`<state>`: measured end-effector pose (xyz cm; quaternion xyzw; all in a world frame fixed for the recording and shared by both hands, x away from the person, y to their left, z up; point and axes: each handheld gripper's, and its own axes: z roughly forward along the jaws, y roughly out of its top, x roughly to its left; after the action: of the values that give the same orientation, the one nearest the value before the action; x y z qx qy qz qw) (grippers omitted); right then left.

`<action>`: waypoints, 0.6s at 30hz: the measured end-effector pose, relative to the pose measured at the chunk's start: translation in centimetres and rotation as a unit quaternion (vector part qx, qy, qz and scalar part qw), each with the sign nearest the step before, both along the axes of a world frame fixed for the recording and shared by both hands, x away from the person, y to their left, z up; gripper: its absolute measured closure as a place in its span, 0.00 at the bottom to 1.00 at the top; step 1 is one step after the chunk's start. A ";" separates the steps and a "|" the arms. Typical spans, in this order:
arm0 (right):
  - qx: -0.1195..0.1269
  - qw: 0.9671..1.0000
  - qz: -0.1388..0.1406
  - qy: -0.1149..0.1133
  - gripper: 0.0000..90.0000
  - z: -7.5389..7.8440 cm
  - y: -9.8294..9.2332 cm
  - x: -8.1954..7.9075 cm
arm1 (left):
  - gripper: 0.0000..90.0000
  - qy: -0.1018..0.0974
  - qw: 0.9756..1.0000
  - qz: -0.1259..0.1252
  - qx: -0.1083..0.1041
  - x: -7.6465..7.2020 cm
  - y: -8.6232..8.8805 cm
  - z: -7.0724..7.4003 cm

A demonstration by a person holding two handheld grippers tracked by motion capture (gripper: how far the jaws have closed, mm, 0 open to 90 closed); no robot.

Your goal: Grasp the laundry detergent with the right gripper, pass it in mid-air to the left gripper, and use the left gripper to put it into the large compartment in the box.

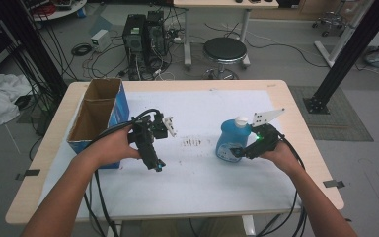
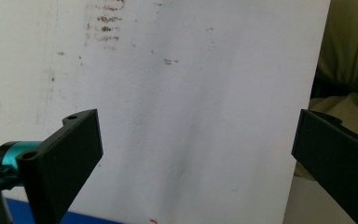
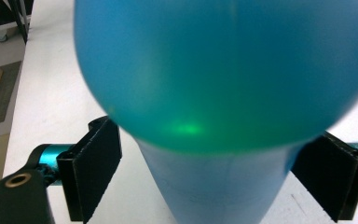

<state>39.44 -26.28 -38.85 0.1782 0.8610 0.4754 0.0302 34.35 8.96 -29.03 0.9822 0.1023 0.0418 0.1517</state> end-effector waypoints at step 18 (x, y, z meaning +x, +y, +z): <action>0.010 1.000 -0.004 -0.012 0.28 -0.5 0.1 0.2 | 0.02 -0.002 1.000 0.003 -0.001 0.0 0.0 0.0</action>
<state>39.59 -26.22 -39.38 0.1758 0.8554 0.4856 0.0408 34.35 8.97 -29.03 0.9816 0.1049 0.0438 0.1532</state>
